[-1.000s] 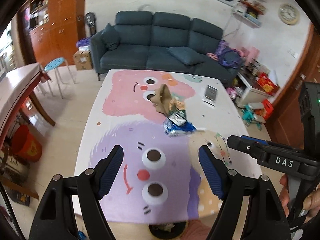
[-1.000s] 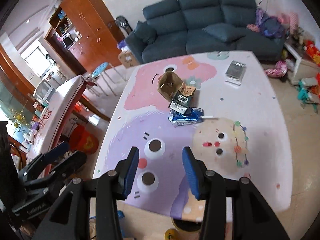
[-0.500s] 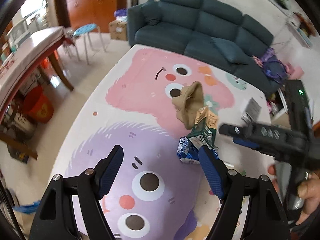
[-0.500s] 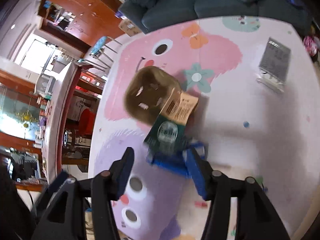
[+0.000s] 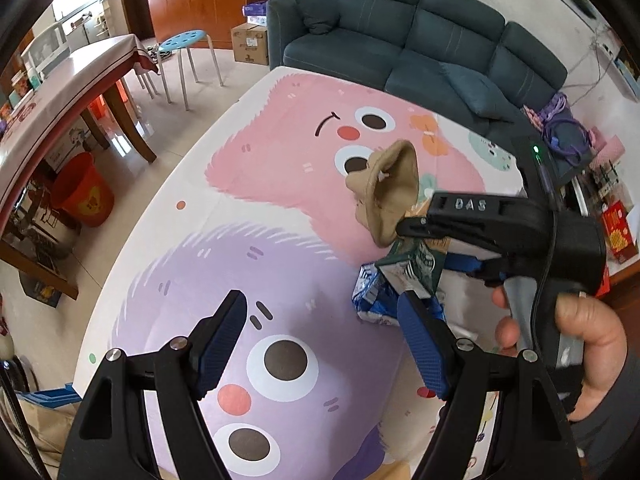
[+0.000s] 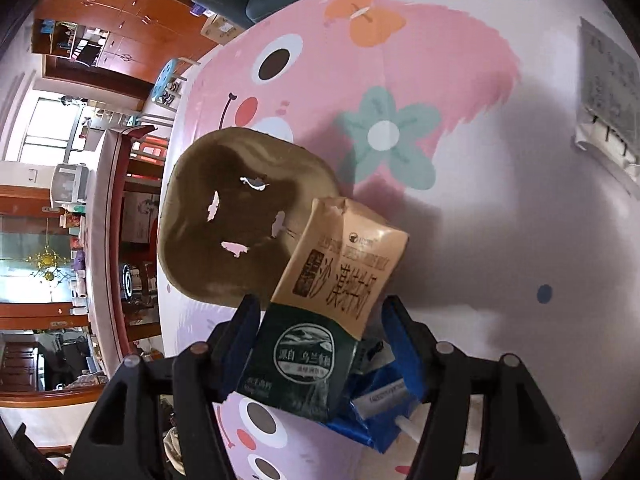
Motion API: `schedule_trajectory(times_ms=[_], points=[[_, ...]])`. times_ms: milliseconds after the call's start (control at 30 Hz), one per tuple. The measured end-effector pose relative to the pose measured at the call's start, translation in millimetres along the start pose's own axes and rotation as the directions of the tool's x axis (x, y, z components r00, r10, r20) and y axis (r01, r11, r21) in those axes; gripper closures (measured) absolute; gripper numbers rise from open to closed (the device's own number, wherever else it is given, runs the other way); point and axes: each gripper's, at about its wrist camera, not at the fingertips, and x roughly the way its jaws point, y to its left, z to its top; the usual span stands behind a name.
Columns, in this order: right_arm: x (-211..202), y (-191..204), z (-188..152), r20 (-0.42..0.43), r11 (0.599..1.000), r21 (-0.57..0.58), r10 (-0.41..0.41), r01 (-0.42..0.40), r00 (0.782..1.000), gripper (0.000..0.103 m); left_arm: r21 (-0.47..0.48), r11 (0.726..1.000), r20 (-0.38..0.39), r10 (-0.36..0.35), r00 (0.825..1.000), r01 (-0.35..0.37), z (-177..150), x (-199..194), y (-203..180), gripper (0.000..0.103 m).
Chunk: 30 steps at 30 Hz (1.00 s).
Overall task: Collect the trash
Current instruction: 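Grasp the green-and-tan milk carton with the right tool, then grasp the blue snack wrapper with straw with the left tool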
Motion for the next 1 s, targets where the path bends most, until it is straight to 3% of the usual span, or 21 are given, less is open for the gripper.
schedule_trajectory(times_ms=[33, 67, 100, 500, 733, 800, 867, 933, 1000], points=[[-1, -1, 0, -0.004, 1.0, 0.005, 0.009, -0.009, 1.0, 0.041, 0.01, 1.0, -0.007, 0.002, 1.0, -0.002, -2, 0, -1, 0.027], [-2, -2, -1, -0.003, 0.999, 0.009, 0.034, -0.034, 0.999, 0.051, 0.017, 1.0, -0.011, 0.002, 1.0, -0.002, -2, 2, -2, 0.027], [-4, -1, -1, -0.005, 0.999, 0.005, 0.044, -0.044, 0.999, 0.054, 0.028, 1.0, -0.017, -0.001, 1.0, 0.001, -4, 3, -4, 0.027], [-56, -14, -4, 0.05, 0.991, -0.104, 0.089, -0.083, 0.995, 0.059, 0.179, 0.982, -0.089, -0.051, 0.995, 0.066, 0, 22, -24, 0.027], [-85, -31, 0, 0.112, 0.99, -0.093, 0.114, -0.104, 0.987, 0.059, 0.261, 0.957, -0.142, -0.093, 0.985, 0.128, 9, 47, -47, 0.027], [-90, -38, -1, 0.125, 0.991, -0.084, 0.11, -0.1, 0.986, 0.059, 0.329, 0.932, -0.153, -0.105, 0.983, 0.151, 9, 52, -58, 0.027], [-93, -49, -2, 0.12, 0.993, -0.068, 0.108, -0.1, 0.987, 0.059, 0.426, 0.89, -0.164, -0.103, 0.981, 0.164, 4, 54, -72, 0.027], [-94, -60, -4, 0.114, 0.994, -0.052, 0.099, -0.094, 0.988, 0.059, 0.529, 0.834, -0.165, -0.081, 0.983, 0.158, -2, 54, -85, 0.027], [-93, -68, -6, 0.106, 0.995, -0.049, 0.092, -0.087, 0.99, 0.059, 0.662, 0.74, -0.139, -0.039, 0.989, 0.122, -12, 53, -98, 0.027]])
